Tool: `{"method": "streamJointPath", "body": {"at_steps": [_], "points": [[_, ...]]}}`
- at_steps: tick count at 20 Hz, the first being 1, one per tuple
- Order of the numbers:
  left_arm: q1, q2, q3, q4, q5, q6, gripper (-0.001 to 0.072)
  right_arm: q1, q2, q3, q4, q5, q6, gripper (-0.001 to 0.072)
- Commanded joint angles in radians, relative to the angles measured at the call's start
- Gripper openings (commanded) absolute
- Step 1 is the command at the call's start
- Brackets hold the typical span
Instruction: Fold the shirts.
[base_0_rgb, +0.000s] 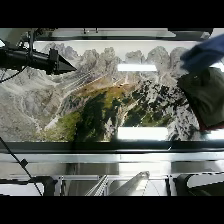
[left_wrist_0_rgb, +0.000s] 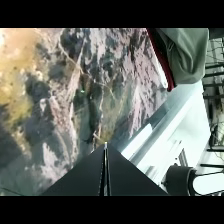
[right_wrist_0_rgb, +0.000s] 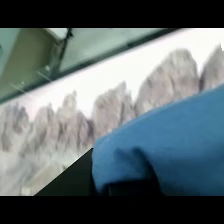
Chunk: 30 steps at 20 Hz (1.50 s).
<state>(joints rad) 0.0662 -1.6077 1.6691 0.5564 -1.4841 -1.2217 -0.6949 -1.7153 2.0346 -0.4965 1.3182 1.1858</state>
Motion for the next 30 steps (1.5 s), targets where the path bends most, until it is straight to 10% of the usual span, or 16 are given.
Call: {"method": "streamJointPath", "body": {"at_steps": [1,5,19,20,21,22,30], "points": [[-0.01,0.0,-0.001,0.001,-0.006,0.002,0.0001,-0.066,0.059,-0.055,-0.243,0.181,0.11,0.002],[-0.026,0.0,-0.001,0.001,-0.009,0.002,0.0001,-0.07,0.201,-0.214,-0.49,0.195,0.196,0.0021],[-0.054,0.0,-0.001,0.001,-0.095,0.028,0.0001,-0.179,0.389,-0.897,-0.558,0.152,0.214,0.0038],[-0.055,0.0,-0.001,0.001,-0.095,0.028,0.0001,-0.179,0.389,-0.897,-0.558,0.155,0.214,0.0229],[-0.054,0.0,-0.001,0.001,-0.095,0.028,0.0001,-0.179,0.389,-0.897,-0.558,0.157,0.213,0.0619],[-0.054,0.0,-0.001,0.001,-0.095,0.028,0.0001,-0.179,0.389,-0.897,-0.558,0.158,0.206,0.0702],[-0.049,0.0,0.0,0.0,-0.108,0.029,0.0001,-0.174,0.459,-0.895,-0.359,0.364,0.224,0.0684]]}}
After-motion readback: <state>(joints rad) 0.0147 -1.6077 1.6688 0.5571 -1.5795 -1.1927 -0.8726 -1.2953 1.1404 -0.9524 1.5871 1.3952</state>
